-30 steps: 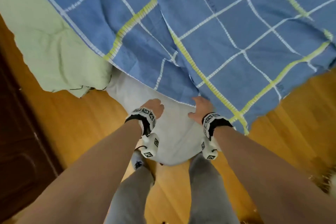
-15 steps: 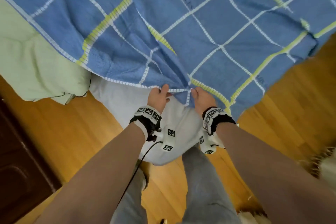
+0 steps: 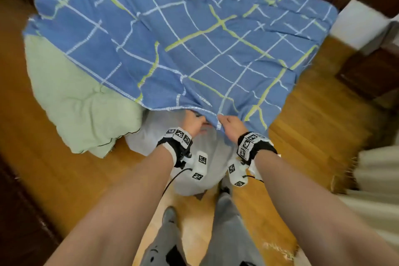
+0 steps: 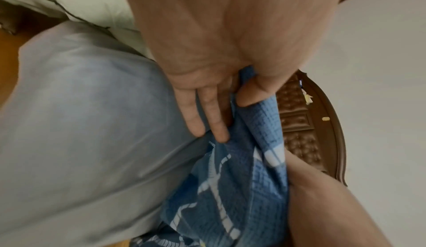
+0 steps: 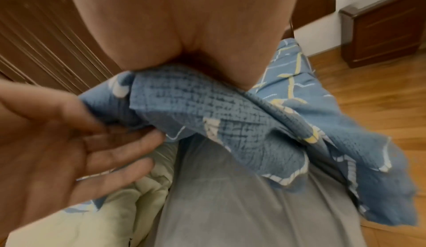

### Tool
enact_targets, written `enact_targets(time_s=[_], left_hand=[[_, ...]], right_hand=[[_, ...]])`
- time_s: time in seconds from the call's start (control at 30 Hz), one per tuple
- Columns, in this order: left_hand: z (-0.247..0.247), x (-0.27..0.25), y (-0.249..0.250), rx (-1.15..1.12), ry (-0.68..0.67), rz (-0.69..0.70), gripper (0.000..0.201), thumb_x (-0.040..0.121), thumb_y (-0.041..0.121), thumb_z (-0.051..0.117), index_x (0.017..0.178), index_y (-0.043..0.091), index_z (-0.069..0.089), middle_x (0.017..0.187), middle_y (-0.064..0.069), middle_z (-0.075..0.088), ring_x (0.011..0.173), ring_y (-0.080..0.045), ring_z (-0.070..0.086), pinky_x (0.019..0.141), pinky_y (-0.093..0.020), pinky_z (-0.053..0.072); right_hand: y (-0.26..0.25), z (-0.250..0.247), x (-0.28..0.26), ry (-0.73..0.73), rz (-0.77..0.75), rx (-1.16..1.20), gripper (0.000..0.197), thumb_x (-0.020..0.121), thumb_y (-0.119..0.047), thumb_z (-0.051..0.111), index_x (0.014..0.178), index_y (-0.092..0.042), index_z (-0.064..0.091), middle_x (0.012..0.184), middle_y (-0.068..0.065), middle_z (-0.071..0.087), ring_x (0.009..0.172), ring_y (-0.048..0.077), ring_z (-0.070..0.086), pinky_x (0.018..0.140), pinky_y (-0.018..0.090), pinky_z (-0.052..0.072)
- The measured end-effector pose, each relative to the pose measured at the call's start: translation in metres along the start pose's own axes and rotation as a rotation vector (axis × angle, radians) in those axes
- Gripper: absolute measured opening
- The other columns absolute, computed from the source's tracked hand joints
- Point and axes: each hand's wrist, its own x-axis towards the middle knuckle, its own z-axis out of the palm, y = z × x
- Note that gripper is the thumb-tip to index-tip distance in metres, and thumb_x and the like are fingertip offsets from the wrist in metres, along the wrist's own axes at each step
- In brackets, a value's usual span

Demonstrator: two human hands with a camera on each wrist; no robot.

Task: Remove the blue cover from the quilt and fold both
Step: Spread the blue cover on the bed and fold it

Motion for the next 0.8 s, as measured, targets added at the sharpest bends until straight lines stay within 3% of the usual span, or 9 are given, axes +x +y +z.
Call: enact_targets(time_s=[0.07,0.13,0.2,0.3,0.4,0.47,0.6,0.7,0.8], left_hand=[[-0.001,-0.032,-0.003,-0.020,-0.024,-0.038,0.015,0.098,0.011,0.051,0.110,0.010,0.059,0.098,-0.011,0.067,0.068,-0.012,0.067,0.059,-0.023,0.056],[0.002,-0.054,-0.006,-0.078,-0.041,-0.061,0.017,0.099,0.024,0.052,0.108,0.012,0.061,0.090,-0.006,0.068,0.073,-0.015,0.066,0.057,-0.023,0.055],[0.006,-0.069,-0.011,-0.101,-0.038,-0.014,0.014,0.099,0.021,0.054,0.102,0.011,0.062,0.087,-0.006,0.069,0.071,-0.015,0.067,0.055,-0.022,0.056],[0.010,-0.085,-0.019,-0.078,0.075,0.020,0.015,0.098,0.013,0.056,0.085,0.007,0.060,0.072,-0.007,0.070,0.053,-0.010,0.067,0.050,-0.022,0.055],[0.014,-0.105,-0.030,-0.051,0.173,0.037,0.028,0.099,0.019,0.056,0.074,0.005,0.055,0.048,-0.001,0.064,0.040,-0.008,0.061,0.042,-0.021,0.052],[0.018,-0.122,-0.034,-0.051,0.231,0.074,0.030,0.099,0.019,0.056,0.072,0.005,0.052,0.045,0.000,0.062,0.036,-0.008,0.057,0.039,-0.020,0.050],[0.018,-0.152,-0.041,-0.068,0.321,0.176,0.034,0.099,0.016,0.055,0.068,0.008,0.044,0.039,0.002,0.052,0.033,-0.012,0.043,0.036,-0.019,0.040],[0.008,-0.180,-0.043,-0.032,0.373,0.250,0.037,0.100,0.016,0.053,0.066,0.009,0.042,0.040,0.003,0.048,0.035,-0.010,0.043,0.041,-0.021,0.041],[-0.005,-0.202,-0.033,-0.116,0.386,0.287,0.036,0.101,0.015,0.048,0.067,0.012,0.041,0.051,-0.001,0.045,0.052,-0.013,0.048,0.065,-0.028,0.054]], right_hand=[[-0.009,0.002,-0.032,0.032,-0.018,0.087,0.039,0.106,-0.022,0.040,0.103,0.004,0.069,0.098,0.013,0.065,0.091,0.018,0.054,0.071,0.021,0.031],[-0.013,0.002,-0.055,0.059,-0.032,0.131,0.038,0.105,-0.021,0.043,0.104,0.005,0.070,0.097,0.014,0.067,0.089,0.016,0.056,0.072,0.021,0.036],[-0.013,0.001,-0.071,0.089,-0.046,0.146,0.041,0.104,-0.025,0.044,0.096,0.006,0.070,0.092,0.018,0.069,0.084,0.017,0.055,0.076,0.029,0.044],[-0.007,-0.002,-0.089,0.163,-0.086,0.100,0.045,0.102,-0.033,0.048,0.088,0.005,0.068,0.089,0.026,0.069,0.078,0.024,0.058,0.083,0.047,0.049],[0.001,-0.009,-0.109,0.316,-0.107,-0.051,0.038,0.102,-0.038,0.046,0.086,-0.011,0.066,0.090,0.014,0.070,0.086,0.030,0.062,0.077,0.035,0.047],[0.004,-0.012,-0.126,0.371,-0.138,-0.152,0.035,0.101,-0.046,0.042,0.084,-0.021,0.060,0.088,0.009,0.069,0.084,0.029,0.060,0.073,0.035,0.044],[0.005,-0.006,-0.151,0.384,-0.230,-0.234,0.033,0.101,-0.049,0.039,0.082,-0.026,0.052,0.080,0.004,0.064,0.077,0.027,0.055,0.067,0.035,0.041],[0.005,-0.003,-0.160,0.348,-0.260,-0.190,0.030,0.102,-0.044,0.040,0.084,-0.023,0.051,0.076,0.004,0.060,0.077,0.030,0.055,0.065,0.035,0.039],[0.014,0.005,-0.166,0.336,-0.219,-0.160,0.018,0.100,-0.036,0.043,0.093,-0.022,0.053,0.079,0.001,0.061,0.083,0.031,0.060,0.067,0.035,0.044]])
